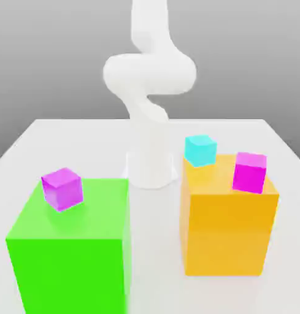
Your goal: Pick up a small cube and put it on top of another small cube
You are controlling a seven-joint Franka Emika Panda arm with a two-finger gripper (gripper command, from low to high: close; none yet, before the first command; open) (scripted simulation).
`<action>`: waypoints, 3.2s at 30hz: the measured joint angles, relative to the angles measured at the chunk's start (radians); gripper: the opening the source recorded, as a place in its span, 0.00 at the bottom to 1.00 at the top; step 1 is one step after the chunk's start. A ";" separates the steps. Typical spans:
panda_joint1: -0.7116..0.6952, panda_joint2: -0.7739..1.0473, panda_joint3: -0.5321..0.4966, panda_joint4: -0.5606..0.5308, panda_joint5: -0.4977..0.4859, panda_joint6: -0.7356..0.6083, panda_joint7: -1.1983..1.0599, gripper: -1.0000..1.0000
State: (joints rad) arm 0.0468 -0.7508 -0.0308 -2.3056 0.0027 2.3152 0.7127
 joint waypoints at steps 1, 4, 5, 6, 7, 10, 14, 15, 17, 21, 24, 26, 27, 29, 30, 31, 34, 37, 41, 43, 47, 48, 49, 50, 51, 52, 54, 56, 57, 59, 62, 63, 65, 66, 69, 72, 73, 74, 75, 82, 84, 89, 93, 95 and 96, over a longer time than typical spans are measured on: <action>0.028 0.021 -0.010 -0.008 0.004 0.011 -0.045 0.50; 0.114 0.082 -0.033 -0.040 0.019 0.050 -0.183 0.50; 0.143 0.101 -0.039 -0.051 0.024 0.064 -0.229 0.50; 0.172 0.121 -0.045 -0.062 0.030 0.077 -0.275 0.50; 0.201 0.141 -0.051 -0.073 0.035 0.091 -0.321 0.50; 0.286 0.200 -0.067 -0.107 0.052 0.131 -0.459 0.50; 0.395 0.280 -0.081 -0.151 0.076 0.186 -0.645 0.50; 0.421 0.300 -0.083 -0.163 0.082 0.199 -0.691 0.50; 0.473 0.339 -0.087 -0.185 0.094 0.226 -0.784 0.50; 0.572 0.419 -0.088 -0.230 0.117 0.280 -0.969 0.50; 0.638 0.478 -0.080 -0.263 0.133 0.320 -1.106 0.50; 0.685 0.517 -0.078 -0.286 0.138 0.348 -1.194 0.50; 0.709 0.537 -0.078 -0.297 0.139 0.362 -1.236 0.50; 0.748 0.576 -0.067 -0.319 0.144 0.389 -1.324 0.50; 0.766 0.595 -0.061 -0.331 0.144 0.402 -1.367 0.50; 0.781 0.614 -0.052 -0.342 0.145 0.416 -1.409 0.50; 0.831 0.673 -0.019 -0.389 0.125 0.459 -1.512 0.50; 0.889 0.733 0.007 -0.445 0.074 0.502 -1.587 0.50; 0.916 0.837 -0.008 -0.485 0.005 0.570 -1.569 0.50; 0.914 0.900 -0.007 -0.477 0.007 0.622 -1.573 0.50; 0.894 1.022 0.016 -0.458 0.023 0.721 -1.583 0.00; 0.894 1.022 0.016 -0.458 0.023 0.721 -1.583 0.00; 0.894 1.022 0.016 -0.458 0.023 0.721 -1.583 0.00; 0.894 1.022 0.016 -0.458 0.023 0.720 -1.583 0.00; 0.894 1.022 0.016 -0.458 0.023 0.719 -1.583 0.00; 0.894 1.022 0.016 -0.458 0.023 0.718 -1.583 0.00; 0.894 1.023 0.017 -0.458 0.024 0.719 -1.584 0.00; 0.902 0.973 0.006 -0.466 0.013 0.679 -1.577 0.00; 0.904 0.943 0.002 -0.470 0.007 0.654 -1.573 0.00; 0.906 0.880 -0.001 -0.481 -0.001 0.602 -1.567 0.00; 0.911 0.792 0.000 -0.492 0.007 0.516 -1.564 0.00; 0.915 0.772 0.002 -0.484 0.018 0.478 -1.558 0.00; 0.924 0.739 0.006 -0.460 0.040 0.395 -1.540 0.00; 0.928 0.723 0.008 -0.446 0.048 0.352 -1.528 0.00; 0.936 0.679 0.013 -0.404 0.066 0.221 -1.485 0.00; 0.929 0.608 -0.001 -0.374 0.076 0.095 -1.515 0.00; 0.923 0.576 -0.014 -0.369 0.075 0.055 -1.551 0.00; 0.917 0.542 -0.028 -0.366 0.073 0.016 -1.588 0.00; 0.910 0.507 -0.043 -0.362 0.067 -0.023 -1.626 0.00; 0.855 0.263 -0.146 -0.348 -0.019 -0.264 -1.873 0.00; 0.841 0.204 -0.174 -0.353 -0.049 -0.304 -1.942 0.00; 0.804 0.055 -0.233 -0.365 -0.135 -0.401 -2.105 0.00; 0.773 -0.068 -0.268 -0.374 -0.208 -0.485 -2.226 0.00; 0.758 -0.127 -0.283 -0.379 -0.244 -0.526 -2.283 0.00; 0.756 -0.143 -0.295 -0.388 -0.261 -0.521 -2.312 0.00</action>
State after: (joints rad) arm 0.8030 -0.8941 -0.3257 -2.6934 -0.2583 1.7946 -1.5998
